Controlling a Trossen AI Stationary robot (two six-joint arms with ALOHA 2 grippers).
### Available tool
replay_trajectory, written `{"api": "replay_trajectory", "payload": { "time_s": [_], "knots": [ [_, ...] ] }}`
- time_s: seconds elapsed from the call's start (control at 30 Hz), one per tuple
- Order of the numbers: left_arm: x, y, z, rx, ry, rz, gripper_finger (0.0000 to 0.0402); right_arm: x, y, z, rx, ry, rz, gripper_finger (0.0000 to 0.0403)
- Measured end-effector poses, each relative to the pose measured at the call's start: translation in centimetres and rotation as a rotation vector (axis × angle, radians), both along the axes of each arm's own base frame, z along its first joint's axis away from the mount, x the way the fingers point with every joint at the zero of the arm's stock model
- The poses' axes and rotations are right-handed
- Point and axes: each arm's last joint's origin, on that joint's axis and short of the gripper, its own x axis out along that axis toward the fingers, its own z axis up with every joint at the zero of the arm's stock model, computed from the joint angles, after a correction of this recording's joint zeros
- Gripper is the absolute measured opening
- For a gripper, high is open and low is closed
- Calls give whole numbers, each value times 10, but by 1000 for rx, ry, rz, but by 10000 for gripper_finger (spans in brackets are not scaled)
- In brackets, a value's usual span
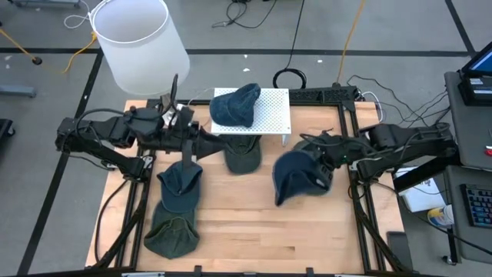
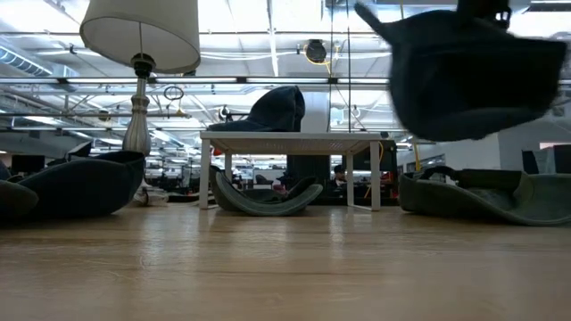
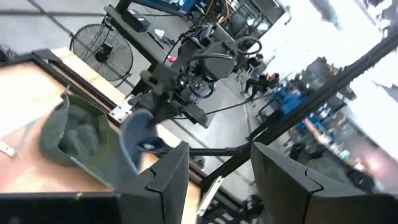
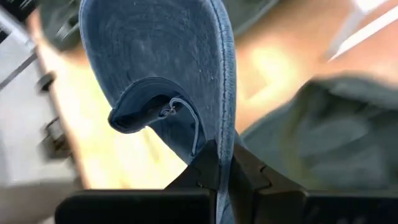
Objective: Pick & Place hat
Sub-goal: Stack the right blue cap on the blue cap on the shelf
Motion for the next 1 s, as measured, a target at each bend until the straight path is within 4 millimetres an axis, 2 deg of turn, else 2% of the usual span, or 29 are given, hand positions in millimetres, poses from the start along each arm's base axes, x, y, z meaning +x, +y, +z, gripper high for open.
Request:
{"api": "replay_trajectory", "payload": {
  "time_s": [0.3, 0.7, 1.0],
  "knots": [
    [1, 9, 0, -203, -1, 73, 179, 0, -10, 12, -364, -68, -112, 5],
    [1, 17, 0, -306, -25, 217, 179, 7, -18, 41, -844, -149, -151, 5],
    [7, 20, -2, -414, -58, 335, 179, 22, -21, 73, -1322, -63, -192, 6]
  ]
}}
